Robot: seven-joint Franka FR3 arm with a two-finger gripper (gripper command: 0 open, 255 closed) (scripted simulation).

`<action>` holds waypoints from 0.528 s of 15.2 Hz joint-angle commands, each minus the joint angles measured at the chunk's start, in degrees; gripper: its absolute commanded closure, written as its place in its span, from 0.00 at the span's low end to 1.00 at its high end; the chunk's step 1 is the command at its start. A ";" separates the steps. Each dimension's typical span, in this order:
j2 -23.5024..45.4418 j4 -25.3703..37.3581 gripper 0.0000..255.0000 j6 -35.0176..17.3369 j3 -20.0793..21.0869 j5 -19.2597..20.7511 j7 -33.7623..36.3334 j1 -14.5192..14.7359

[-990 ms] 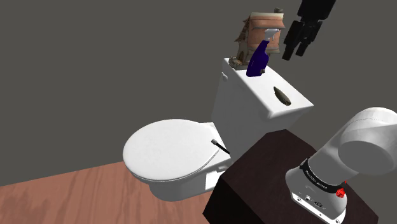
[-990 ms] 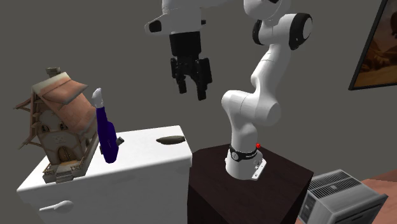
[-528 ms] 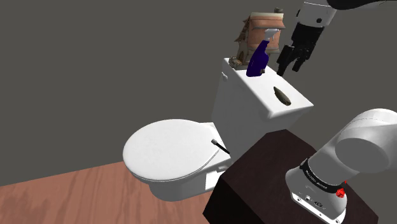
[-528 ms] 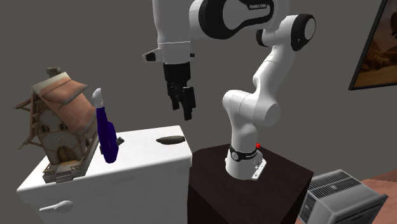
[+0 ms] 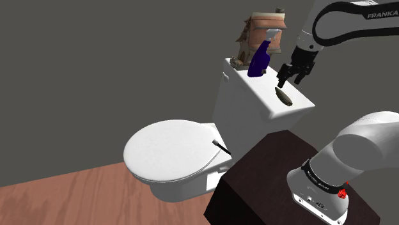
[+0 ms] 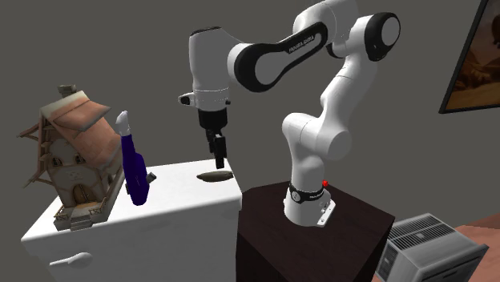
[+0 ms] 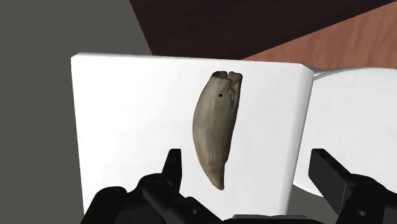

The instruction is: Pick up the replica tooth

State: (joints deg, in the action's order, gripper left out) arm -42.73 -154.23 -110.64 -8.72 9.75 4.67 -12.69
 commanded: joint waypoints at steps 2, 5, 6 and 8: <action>1.91 -2.95 0.00 -5.85 -1.41 2.37 1.17 -2.51; 2.96 -4.68 0.00 -8.63 -1.71 2.75 1.39 -2.64; 3.36 -5.24 0.00 -9.58 -1.82 2.88 1.46 -2.68; 4.23 -6.31 0.00 -11.51 -2.02 3.14 1.62 -2.77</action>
State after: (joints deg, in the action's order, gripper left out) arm -38.73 -160.00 -121.32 -10.55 12.69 6.34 -15.31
